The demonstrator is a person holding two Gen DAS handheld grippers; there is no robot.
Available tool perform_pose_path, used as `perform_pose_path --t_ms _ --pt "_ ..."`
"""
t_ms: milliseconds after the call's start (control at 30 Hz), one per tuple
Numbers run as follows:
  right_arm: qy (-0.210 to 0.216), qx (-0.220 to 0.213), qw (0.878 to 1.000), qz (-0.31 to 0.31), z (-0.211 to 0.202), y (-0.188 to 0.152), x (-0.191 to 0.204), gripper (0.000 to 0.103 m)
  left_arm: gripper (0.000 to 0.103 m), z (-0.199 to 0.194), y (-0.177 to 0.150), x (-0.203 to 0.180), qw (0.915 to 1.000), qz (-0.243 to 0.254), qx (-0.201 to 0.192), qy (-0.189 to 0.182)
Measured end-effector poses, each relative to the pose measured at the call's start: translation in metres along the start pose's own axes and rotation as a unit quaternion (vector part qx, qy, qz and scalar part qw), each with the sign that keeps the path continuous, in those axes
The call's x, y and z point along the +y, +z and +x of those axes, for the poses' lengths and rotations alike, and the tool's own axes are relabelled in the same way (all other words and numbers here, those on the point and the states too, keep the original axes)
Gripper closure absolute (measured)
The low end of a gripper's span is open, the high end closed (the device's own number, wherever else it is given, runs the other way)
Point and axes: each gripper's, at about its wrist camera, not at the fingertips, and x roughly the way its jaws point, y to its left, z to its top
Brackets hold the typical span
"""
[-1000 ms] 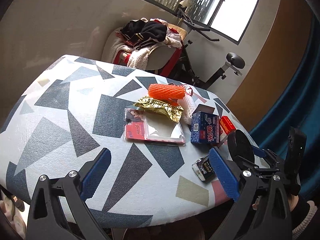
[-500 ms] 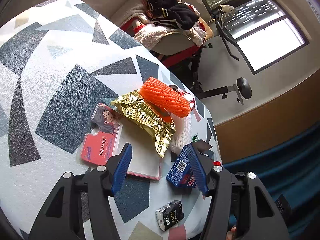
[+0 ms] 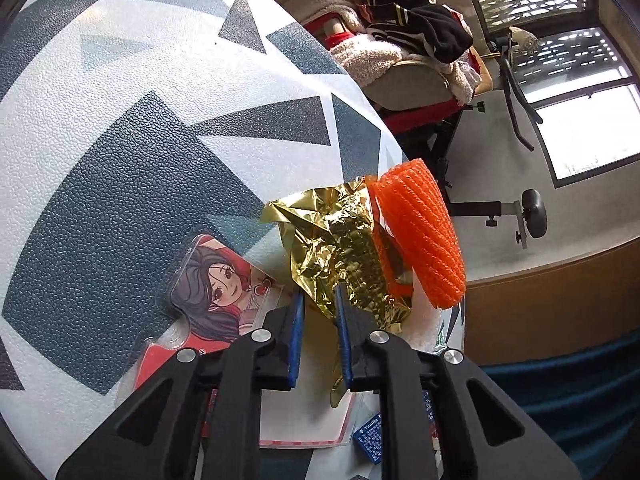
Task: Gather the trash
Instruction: 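Reach the left gripper to the gold foil wrapper and grasp it, then lift the gold wrapper with the left gripper and drop it into the bin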
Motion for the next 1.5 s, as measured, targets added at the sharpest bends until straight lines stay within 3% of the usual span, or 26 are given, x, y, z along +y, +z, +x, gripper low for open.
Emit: perform_pose_path --t_ms 167,367,567,667,1000,1500 --pt "0.0 0.0 1.0 0.001 -0.002 0.0 0.002 0.011 0.094 -0.03 0.002 -0.017 0.9942 0.093 -0.033 0.042" --pt "0.006 -0.003 1.0 0.003 -0.009 0.002 0.011 0.011 0.096 -0.087 0.007 -0.031 0.9727 0.183 -0.094 0.107" --pt "0.011 -0.005 1.0 0.003 -0.021 -0.001 0.023 0.011 0.098 -0.135 -0.009 -0.036 0.953 0.251 -0.122 0.119" --pt "0.014 -0.004 1.0 0.003 -0.027 -0.004 0.029 0.011 0.098 -0.151 -0.024 -0.033 0.9508 0.264 -0.121 0.107" --pt "0.021 -0.018 1.0 0.004 -0.061 -0.01 0.046 0.011 0.098 -0.184 -0.083 -0.031 0.9564 0.274 -0.093 0.036" --pt "0.027 -0.026 0.999 0.015 -0.103 -0.046 0.049 0.011 0.098 -0.203 -0.192 -0.014 0.9418 0.323 -0.025 -0.09"
